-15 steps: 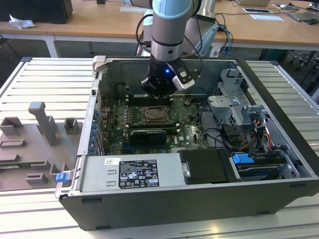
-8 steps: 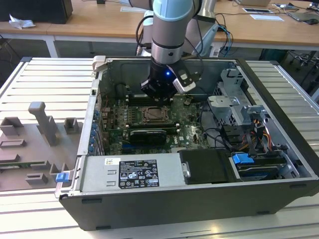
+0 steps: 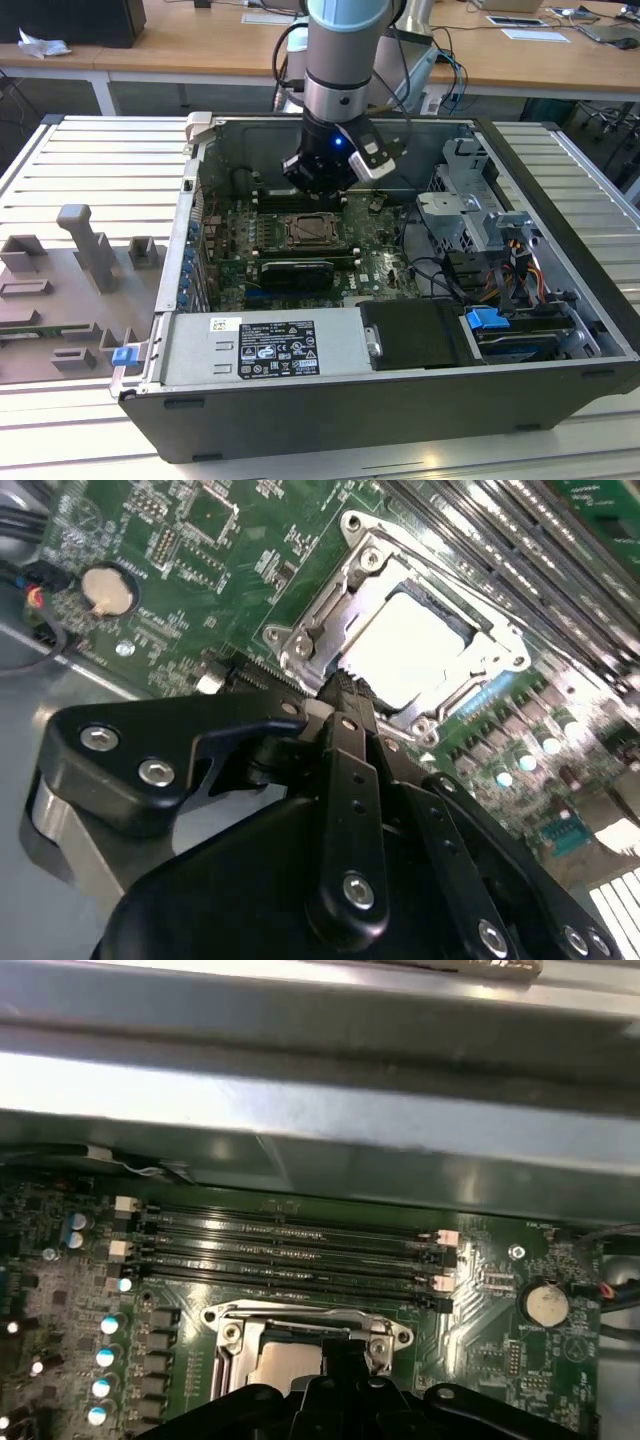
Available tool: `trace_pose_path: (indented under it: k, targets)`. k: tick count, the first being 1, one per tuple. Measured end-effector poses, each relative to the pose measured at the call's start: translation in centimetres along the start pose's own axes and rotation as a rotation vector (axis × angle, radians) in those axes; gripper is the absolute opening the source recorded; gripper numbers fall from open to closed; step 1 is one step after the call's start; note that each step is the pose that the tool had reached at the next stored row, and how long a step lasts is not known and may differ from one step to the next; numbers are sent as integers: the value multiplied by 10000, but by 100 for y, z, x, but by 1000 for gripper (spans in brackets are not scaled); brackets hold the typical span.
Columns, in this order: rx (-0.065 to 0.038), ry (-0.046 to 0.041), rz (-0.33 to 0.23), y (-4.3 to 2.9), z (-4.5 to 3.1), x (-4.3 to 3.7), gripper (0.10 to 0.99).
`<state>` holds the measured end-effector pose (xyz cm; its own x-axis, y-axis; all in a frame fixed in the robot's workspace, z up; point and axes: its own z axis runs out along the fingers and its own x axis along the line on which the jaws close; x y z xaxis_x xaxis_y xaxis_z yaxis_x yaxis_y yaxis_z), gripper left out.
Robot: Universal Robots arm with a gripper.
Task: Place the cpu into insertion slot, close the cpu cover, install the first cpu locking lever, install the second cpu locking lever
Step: 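Install the second cpu locking lever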
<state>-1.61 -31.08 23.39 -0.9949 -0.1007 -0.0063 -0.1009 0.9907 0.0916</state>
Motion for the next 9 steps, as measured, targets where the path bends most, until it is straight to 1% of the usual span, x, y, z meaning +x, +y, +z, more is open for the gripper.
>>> trace_pose_path:
  k: [3, 5, 7, 8, 9]
  targets:
    - [4, -1, -1, -23, -12, 2, 106]
    - [5, -1, 1, -79, -18, 8, 106]
    - [6, 0, 0, -210, -30, 21, 106]
    - [5, 0, -1, -333, -39, 34, 106]
    - [3, 13, 0, -388, -44, 39, 106]
